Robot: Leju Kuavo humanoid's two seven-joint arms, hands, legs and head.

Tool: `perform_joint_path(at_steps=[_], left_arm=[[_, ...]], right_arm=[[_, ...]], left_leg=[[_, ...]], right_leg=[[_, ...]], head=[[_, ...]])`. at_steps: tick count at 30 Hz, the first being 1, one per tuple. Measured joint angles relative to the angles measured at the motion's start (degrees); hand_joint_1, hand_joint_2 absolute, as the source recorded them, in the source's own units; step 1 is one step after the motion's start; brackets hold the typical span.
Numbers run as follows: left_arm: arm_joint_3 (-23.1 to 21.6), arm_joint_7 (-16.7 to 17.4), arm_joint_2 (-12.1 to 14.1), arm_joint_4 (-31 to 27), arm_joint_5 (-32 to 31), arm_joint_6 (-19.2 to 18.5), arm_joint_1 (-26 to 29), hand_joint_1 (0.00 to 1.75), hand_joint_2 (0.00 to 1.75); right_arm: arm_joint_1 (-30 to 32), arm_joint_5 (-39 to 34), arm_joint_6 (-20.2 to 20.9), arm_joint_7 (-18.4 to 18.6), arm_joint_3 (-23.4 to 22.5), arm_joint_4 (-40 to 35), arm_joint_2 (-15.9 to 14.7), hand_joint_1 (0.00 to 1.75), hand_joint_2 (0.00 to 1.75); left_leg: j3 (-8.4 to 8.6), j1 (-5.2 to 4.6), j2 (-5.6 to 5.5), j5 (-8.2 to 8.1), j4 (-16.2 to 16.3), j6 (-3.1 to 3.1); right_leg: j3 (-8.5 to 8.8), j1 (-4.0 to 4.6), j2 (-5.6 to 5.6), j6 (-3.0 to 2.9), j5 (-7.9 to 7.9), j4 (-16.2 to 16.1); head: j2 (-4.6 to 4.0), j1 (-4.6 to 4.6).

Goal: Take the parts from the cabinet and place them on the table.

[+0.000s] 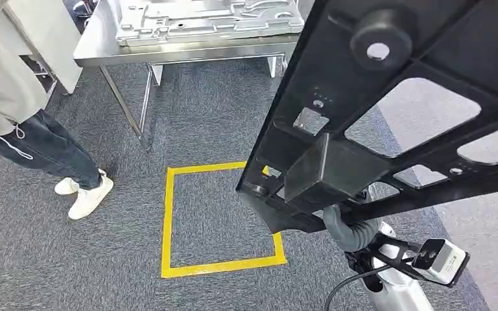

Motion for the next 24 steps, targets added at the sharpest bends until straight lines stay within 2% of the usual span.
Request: perform_joint_path(at_steps=[1, 2, 3, 4, 6, 7, 8, 11, 12, 13, 14, 16, 17, 18, 19, 21, 22, 23, 24], left_arm=[[0.0, 0.0, 0.0, 0.0, 0.0, 0.1, 0.1, 0.0, 1.75], [0.0, 0.0, 0.0, 0.0, 0.0, 0.1, 0.1, 0.0, 1.75], [0.0, 0.0, 0.0, 0.0, -0.1, 0.1, 0.1, 0.0, 1.75], [0.0, 0.0, 0.0, 0.0, -0.2, 0.1, 0.2, 0.0, 1.75], [0.0, 0.0, 0.1, 0.0, -0.3, 0.1, 0.2, 0.0, 1.75], [0.0, 0.0, 0.1, 0.0, -0.3, 0.1, 0.1, 0.0, 1.75], [0.0, 0.0, 0.2, 0.0, -0.4, 0.1, -0.1, 0.0, 1.75], [0.0, 0.0, 0.2, 0.0, -0.5, 0.1, -0.1, 0.0, 1.75], [0.0, 0.0, 0.1, 0.0, -0.6, 0.1, -0.1, 0.0, 1.75], [0.0, 0.2, 0.1, 0.0, -0.6, 0.1, 0.0, 0.0, 1.75], [0.0, 0.2, 0.1, 0.0, -0.8, 0.1, 0.0, 0.0, 1.75], [0.0, 0.2, 0.1, 0.0, -0.8, 0.1, -0.2, 0.0, 1.75], [0.0, 0.3, 0.2, 0.0, -0.9, 0.1, -0.2, 0.0, 1.75], [0.0, 0.3, 0.1, 0.0, -1.0, 0.1, -0.2, 0.0, 1.75], [0.0, 0.4, 0.1, 0.0, -1.0, 0.1, -0.2, 0.0, 1.75], [0.0, 0.4, 0.1, 0.0, -1.0, 0.1, -0.2, 0.0, 1.75], [0.0, 0.4, 0.1, 0.0, -1.1, 0.1, -0.2, 0.0, 1.75], [0.0, 0.4, 0.1, 0.0, -1.1, 0.1, -0.3, 0.0, 1.75], [0.0, 0.4, 0.1, 0.0, -1.2, 0.1, -0.3, 0.0, 1.75]], right_arm=[[0.1, 0.5, -0.4, 0.0, 0.0, 0.2, 0.0, 1.75, 1.75], [0.2, 0.7, -0.5, 0.0, 0.0, 0.4, 0.0, 1.75, 1.75], [0.3, 0.8, -0.6, 0.0, 0.0, 0.5, 0.0, 1.75, 1.75], [0.3, 0.9, -0.7, 0.0, 0.0, 0.5, 0.0, 1.75, 1.75], [0.3, 1.0, -0.9, 0.0, 0.0, 0.5, 0.1, 1.75, 1.75], [0.3, 1.0, -1.0, 0.0, 0.0, 0.5, 0.1, 1.75, 1.75], [0.3, 1.0, -1.0, 0.0, 0.0, 0.5, 0.1, 1.75, 1.75], [0.2, 0.9, -0.9, 0.1, 0.1, 0.5, 0.1, 1.75, 1.75], [0.2, 0.6, -0.5, 0.2, 0.1, 0.5, 0.2, 1.75, 1.75], [0.0, 0.4, -0.1, 0.6, 0.1, 0.5, 0.2, 1.75, 1.75], [0.0, 0.4, 0.1, 0.7, 0.1, 0.4, 0.2, 1.75, 1.75], [0.1, 0.4, 0.2, 1.0, 0.1, 0.4, 0.3, 1.75, 1.75], [0.1, 0.4, 0.2, 1.1, 0.1, 0.4, 0.3, 1.75, 1.75], [0.2, 0.4, 0.5, 1.1, 0.1, 0.4, 0.3, 1.75, 1.75], [0.2, 0.4, 0.5, 1.1, 0.0, 0.4, 0.3, 1.75, 1.75], [0.2, 0.4, 0.6, 1.1, 0.0, 0.2, 0.3, 1.75, 1.75], [0.2, 0.4, 0.6, 1.1, 0.0, 0.0, 0.3, 1.75, 1.75], [0.1, 0.4, 0.6, 1.1, 0.0, -0.1, 0.3, 1.75, 1.75], [0.2, 0.4, 0.6, 1.1, 0.0, -0.4, 0.5, 1.75, 1.75]], left_leg=[[-2.54, 0.0, 0.0, -1.74, 4.8, -0.15], [-4.15, 0.0, 0.0, -2.09, 7.6, -0.21], [-4.41, 0.0, 0.0, -1.02, 7.5, -0.18], [-3.22, 0.0, 0.03, 1.31, 4.5, -0.06], [1.85, -0.03, 0.89, 7.05, -6.4, 0.45], [3.41, -0.29, 2.66, 7.23, -9.8, 0.89], [3.61, -0.75, 2.47, 7.08, -10.7, 1.38], [3.24, -0.74, 1.32, 7.07, -10.3, 2.22], [3.56, -0.46, 1.2, 7.33, -10.8, 2.6], [3.75, -0.3, 1.1, 7.43, -11.0, 2.81], [3.7, -0.28, 1.06, 7.38, -11.0, 3.15], [3.68, -0.35, 0.88, 7.31, -11.0, 3.43], [3.68, -0.37, 0.71, 7.28, -11.0, 3.46], [3.78, -0.37, 0.48, 7.26, -11.0, 3.43], [3.91, -0.37, 0.31, 7.18, -11.0, 3.35], [4.33, -0.37, 0.08, 6.93, -10.9, 3.1], [4.41, -0.37, -0.01, 6.78, -10.8, 2.92], [4.25, -0.77, -0.08, 6.61, -10.6, 2.63], [4.17, -0.67, -0.09, 6.65, -10.6, 2.3]], right_leg=[[0.0, 0.08, -0.17, -0.13, -0.08, 0.0], [0.02, 0.14, -0.31, -0.17, -0.13, 0.1], [0.14, 0.17, -0.48, -0.19, -0.26, 0.1], [0.31, 0.18, -0.66, -0.1, -0.45, 0.2], [0.88, 0.23, -1.19, 0.17, -1.01, 0.5], [1.07, 0.38, -1.51, 0.37, -1.22, 0.5], [0.93, 0.86, -1.7, 0.76, -1.46, 0.8], [1.01, 0.79, -2.73, 1.55, -1.55, 0.6], [1.11, 0.82, -2.7, 1.97, -1.86, 0.7], [0.68, 0.51, -1.44, 2.38, -2.89, 2.1], [-0.91, 0.43, -0.74, 2.61, -4.8, 5.3], [-5.79, 0.17, -0.29, 2.94, -9.02, 15.0], [-7.85, 0.12, -0.29, 3.06, -9.91, 18.7], [-8.6, 0.04, -0.29, 3.11, -9.15, 19.5], [-7.8, -0.03, -0.29, 3.05, -7.22, 17.3], [-3.24, -0.1, -0.29, 2.59, -1.58, 7.2], [-0.93, -0.06, -0.29, 2.17, 0.19, 2.1], [-0.54, 0.34, -0.36, 2.07, -0.59, 1.1], [-0.76, 0.36, -0.32, 1.81, -0.37, 1.1]], head=[[0.0, -0.02], [0.0, -0.07], [-0.02, -0.04], [0.0, -0.07], [0.0, -0.07], [0.0, -0.04], [0.0, -0.11], [0.0, 0.0], [0.0, -0.07], [0.0, 0.07], [0.0, 0.09], [0.0, 0.04], [0.0, 0.07], [-0.02, 0.04], [0.0, 0.09], [0.0, 0.09], [0.0, 0.11], [0.0, 0.02], [0.0, 0.02]])
